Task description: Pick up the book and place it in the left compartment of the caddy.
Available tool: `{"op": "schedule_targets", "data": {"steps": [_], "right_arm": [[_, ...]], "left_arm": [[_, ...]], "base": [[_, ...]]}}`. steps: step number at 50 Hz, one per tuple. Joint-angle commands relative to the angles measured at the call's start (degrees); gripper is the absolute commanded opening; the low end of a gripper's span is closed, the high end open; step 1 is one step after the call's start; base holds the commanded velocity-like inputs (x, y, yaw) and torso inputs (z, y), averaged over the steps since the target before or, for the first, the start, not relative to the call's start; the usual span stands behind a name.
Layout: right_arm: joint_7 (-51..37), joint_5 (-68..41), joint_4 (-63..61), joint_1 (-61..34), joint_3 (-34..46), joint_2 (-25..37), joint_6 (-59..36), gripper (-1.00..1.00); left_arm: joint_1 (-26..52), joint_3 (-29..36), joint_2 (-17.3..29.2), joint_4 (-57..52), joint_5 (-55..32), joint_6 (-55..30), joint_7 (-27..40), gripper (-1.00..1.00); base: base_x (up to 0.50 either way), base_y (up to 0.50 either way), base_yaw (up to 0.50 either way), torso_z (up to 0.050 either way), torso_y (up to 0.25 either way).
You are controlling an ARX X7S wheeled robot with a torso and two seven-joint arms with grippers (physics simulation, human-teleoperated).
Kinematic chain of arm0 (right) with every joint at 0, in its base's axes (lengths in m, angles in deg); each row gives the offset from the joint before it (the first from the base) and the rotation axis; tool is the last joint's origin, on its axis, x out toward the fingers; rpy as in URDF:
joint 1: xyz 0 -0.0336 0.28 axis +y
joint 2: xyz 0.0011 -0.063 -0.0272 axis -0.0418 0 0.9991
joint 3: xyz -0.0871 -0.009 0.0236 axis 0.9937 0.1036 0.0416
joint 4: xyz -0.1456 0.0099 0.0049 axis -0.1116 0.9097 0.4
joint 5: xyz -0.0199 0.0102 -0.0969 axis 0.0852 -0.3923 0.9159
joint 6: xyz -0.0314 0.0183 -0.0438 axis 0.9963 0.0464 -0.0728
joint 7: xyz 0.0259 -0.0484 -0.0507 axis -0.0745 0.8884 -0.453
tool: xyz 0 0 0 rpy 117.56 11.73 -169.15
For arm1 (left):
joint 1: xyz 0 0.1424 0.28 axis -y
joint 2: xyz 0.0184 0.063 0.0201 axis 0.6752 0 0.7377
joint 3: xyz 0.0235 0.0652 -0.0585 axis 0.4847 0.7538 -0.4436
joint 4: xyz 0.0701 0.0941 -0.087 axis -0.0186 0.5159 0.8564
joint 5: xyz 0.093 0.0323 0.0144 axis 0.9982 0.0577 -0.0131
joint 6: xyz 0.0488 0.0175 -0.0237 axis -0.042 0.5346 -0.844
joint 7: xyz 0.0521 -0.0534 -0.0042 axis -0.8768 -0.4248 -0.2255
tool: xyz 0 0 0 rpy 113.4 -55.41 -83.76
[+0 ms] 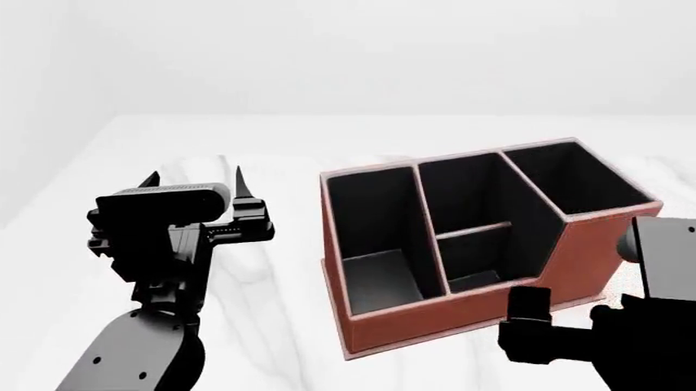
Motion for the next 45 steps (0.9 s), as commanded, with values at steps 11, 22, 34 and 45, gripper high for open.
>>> {"op": "schedule_targets", "data": {"steps": [11, 22, 34, 45], "right_arm": [[-0.7, 3.3, -7.0, 9.7, 9.2, 9.9, 16.6, 1.00], [0.1, 8.2, -7.6, 32.2, -3.6, 12.4, 21.4, 1.00], [-4.0, 15.4, -7.6, 81.9, -44.9, 11.1, 23.9, 1.00], [-4.0, 12.3, -7.6, 116.1, -88.5, -14.5, 7.4, 1.00]], "left_arm": [[0.5, 0.1, 0.5, 1.2, -0.9, 0.4, 0.3, 1.00], [1.1, 0.0, 0.7, 3.1, -1.1, 1.2, 0.4, 1.00], [1.2, 0.7, 0.8, 4.1, -1.1, 1.8, 0.6, 1.00], [1.4, 0.0, 1.0, 4.4, -1.9, 1.7, 0.9, 1.00]], "base": [[0.00, 0.00, 0.00, 0.000, 0.000], [0.00, 0.00, 0.00, 0.000, 0.000], [0.00, 0.00, 0.00, 0.000, 0.000], [0.00, 0.00, 0.00, 0.000, 0.000]]}}
